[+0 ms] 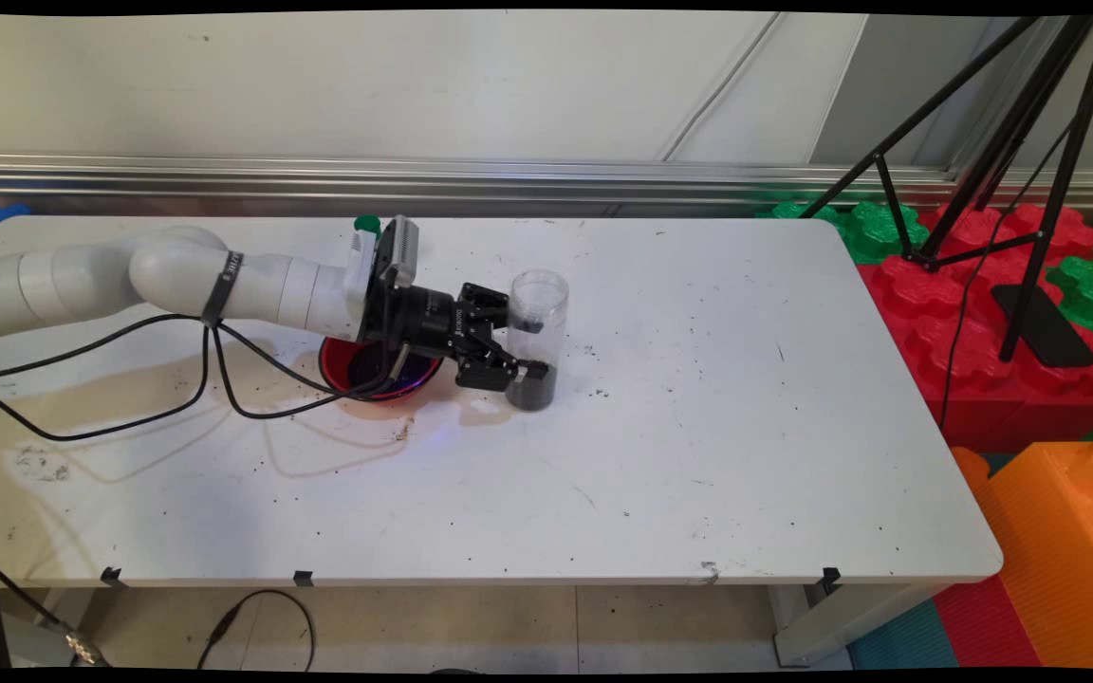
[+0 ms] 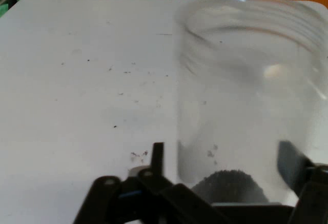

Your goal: Place the picked object on the table

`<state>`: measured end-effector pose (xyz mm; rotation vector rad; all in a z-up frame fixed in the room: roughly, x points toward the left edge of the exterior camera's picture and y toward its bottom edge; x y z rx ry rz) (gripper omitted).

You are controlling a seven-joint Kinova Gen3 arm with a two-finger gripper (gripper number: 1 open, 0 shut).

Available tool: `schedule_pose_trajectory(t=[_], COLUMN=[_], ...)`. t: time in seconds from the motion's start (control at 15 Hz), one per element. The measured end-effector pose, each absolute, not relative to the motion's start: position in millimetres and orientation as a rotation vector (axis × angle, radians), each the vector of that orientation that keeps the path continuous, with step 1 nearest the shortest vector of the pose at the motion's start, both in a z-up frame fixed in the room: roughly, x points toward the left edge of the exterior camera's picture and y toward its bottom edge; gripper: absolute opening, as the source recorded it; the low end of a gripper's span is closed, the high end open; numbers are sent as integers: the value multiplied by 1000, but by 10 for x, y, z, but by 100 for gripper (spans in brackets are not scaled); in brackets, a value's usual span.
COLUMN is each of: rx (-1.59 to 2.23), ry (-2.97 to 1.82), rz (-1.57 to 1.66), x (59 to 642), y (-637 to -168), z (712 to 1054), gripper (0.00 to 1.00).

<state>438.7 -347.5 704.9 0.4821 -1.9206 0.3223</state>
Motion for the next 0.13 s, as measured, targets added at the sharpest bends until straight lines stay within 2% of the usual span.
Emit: schedule_pose_trajectory(t=[0.13], rx=[479], ry=[-1923], rz=[322], x=[4387], y=[-3476], z=[7030], gripper=[100])
